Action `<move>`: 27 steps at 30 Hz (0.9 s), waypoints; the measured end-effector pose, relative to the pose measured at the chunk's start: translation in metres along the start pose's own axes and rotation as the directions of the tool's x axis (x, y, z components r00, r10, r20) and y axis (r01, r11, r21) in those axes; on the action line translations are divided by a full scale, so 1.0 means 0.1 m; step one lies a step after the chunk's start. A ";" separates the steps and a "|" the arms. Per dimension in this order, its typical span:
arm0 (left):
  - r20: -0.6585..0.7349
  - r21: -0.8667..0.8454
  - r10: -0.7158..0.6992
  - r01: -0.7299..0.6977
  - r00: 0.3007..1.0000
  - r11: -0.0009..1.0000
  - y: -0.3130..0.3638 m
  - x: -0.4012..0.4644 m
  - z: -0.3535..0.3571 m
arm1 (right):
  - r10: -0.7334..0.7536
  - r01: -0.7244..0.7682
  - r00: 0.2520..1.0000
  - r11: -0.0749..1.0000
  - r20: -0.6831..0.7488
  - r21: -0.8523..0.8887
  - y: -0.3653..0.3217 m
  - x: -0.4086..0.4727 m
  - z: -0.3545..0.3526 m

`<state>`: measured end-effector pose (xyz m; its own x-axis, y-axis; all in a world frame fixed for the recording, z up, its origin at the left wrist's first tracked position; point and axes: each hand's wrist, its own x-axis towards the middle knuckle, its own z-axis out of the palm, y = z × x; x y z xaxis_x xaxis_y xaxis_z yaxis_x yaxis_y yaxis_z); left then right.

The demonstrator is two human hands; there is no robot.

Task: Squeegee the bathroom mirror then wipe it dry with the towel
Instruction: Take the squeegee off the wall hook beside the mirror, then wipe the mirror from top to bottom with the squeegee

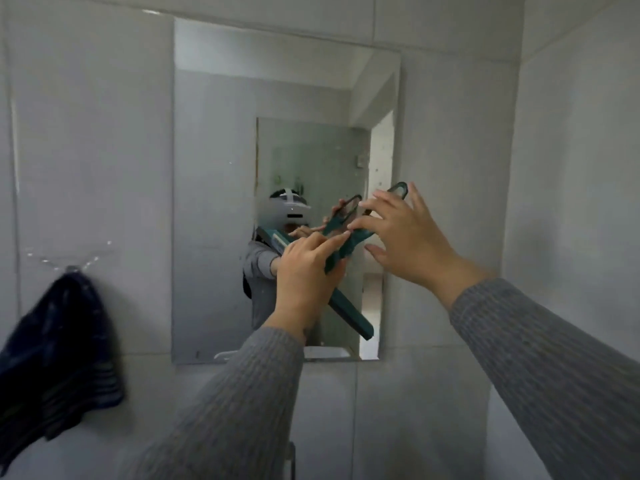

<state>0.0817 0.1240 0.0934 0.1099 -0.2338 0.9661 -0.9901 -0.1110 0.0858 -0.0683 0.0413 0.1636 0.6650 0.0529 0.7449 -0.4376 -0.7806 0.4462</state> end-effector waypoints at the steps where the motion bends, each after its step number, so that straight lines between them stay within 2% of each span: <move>1: 0.000 0.015 0.009 -0.009 1.000 1.000 -0.09 0.06 -0.12 | -0.025 0.025 0.998 1.000 -0.052 0.005 -0.07 0.13 -0.03; 3: -0.013 0.055 0.032 -0.031 0.999 0.998 -0.26 0.19 -0.35 | -0.080 0.084 0.987 0.996 -0.138 0.020 -0.17 0.39 -0.07; 8: -0.089 0.191 0.105 -0.087 0.990 0.978 -0.58 0.59 -0.85 | -0.185 0.206 0.959 0.975 -0.217 0.081 -0.37 1.03 -0.23; 12: -0.160 0.283 0.146 -0.097 0.976 0.954 -0.85 0.98 -1.16 | -0.068 0.113 0.954 0.983 -0.290 0.143 -0.39 1.54 -0.31; 15: -0.235 0.284 0.041 0.028 0.971 0.958 -1.09 1.07 -1.30 | 0.048 -0.002 0.923 0.993 -0.381 0.121 -0.31 1.90 -0.32; 18: -0.279 0.253 -0.080 0.153 0.957 0.955 -1.36 0.99 -1.26 | 0.173 -0.114 0.860 0.982 -0.481 0.149 -0.25 2.20 -0.31; 22: -0.233 0.261 -0.208 0.267 0.950 0.928 -1.59 0.83 -0.99 | 0.264 -0.172 0.775 0.962 -0.574 0.211 -0.32 2.58 -0.34; 27: -0.179 0.390 -0.141 0.202 0.974 0.898 -1.59 0.87 -0.78 | 0.306 -0.157 0.743 0.944 -0.595 0.289 -0.68 3.00 -0.38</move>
<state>0.2416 0.1971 0.1825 0.2314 -0.0395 0.9721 -0.8334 -0.5235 0.1771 0.1382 0.1338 0.3759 0.0004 0.1712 0.9852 -0.3426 -0.9256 0.1610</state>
